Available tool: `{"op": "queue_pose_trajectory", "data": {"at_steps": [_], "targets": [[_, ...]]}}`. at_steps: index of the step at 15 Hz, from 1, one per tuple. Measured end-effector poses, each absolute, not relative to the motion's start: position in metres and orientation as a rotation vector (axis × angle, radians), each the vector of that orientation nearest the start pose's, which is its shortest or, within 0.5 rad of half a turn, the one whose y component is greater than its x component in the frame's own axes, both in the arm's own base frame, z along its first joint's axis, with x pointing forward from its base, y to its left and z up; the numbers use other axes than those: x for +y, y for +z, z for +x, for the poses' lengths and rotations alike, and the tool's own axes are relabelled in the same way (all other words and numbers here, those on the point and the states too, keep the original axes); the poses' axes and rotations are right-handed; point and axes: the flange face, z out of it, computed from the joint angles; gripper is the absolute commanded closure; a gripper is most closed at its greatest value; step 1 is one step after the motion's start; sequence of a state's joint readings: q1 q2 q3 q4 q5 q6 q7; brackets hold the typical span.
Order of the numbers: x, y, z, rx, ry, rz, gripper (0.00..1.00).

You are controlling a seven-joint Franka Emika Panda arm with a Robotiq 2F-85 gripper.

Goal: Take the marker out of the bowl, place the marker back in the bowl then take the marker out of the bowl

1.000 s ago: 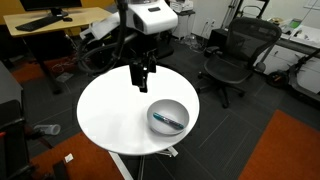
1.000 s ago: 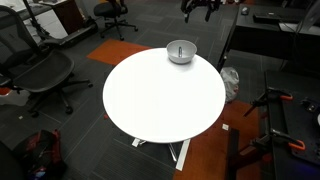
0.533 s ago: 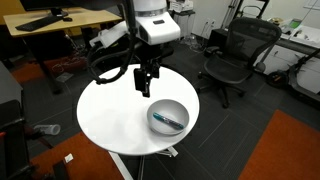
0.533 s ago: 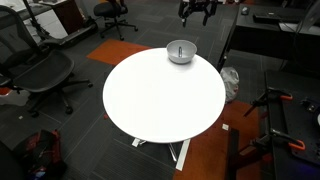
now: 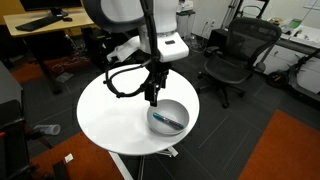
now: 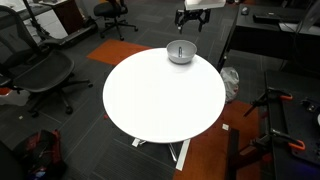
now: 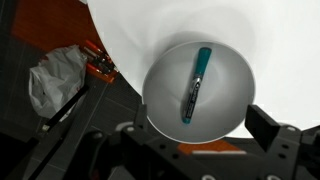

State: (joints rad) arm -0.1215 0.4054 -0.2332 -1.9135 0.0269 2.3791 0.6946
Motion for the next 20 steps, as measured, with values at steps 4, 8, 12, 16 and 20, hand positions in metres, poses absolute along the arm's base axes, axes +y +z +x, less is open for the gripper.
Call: {"op": "queue_pose_trajectory", "data": {"at_steps": [4,8,12,16,20], "targets": [[-0.215,0.282,0.605,1.601,-0.124,-2.780,0.00],[-0.217,0.276,0.611,1.602,-0.123,-2.784,0.00],[-0.218,0.265,0.615,1.611,-0.107,-2.780,0.00],[-0.221,0.250,0.618,1.636,-0.080,-2.753,0.00],[-0.227,0.234,0.622,1.670,-0.058,-2.718,0.00]]}}
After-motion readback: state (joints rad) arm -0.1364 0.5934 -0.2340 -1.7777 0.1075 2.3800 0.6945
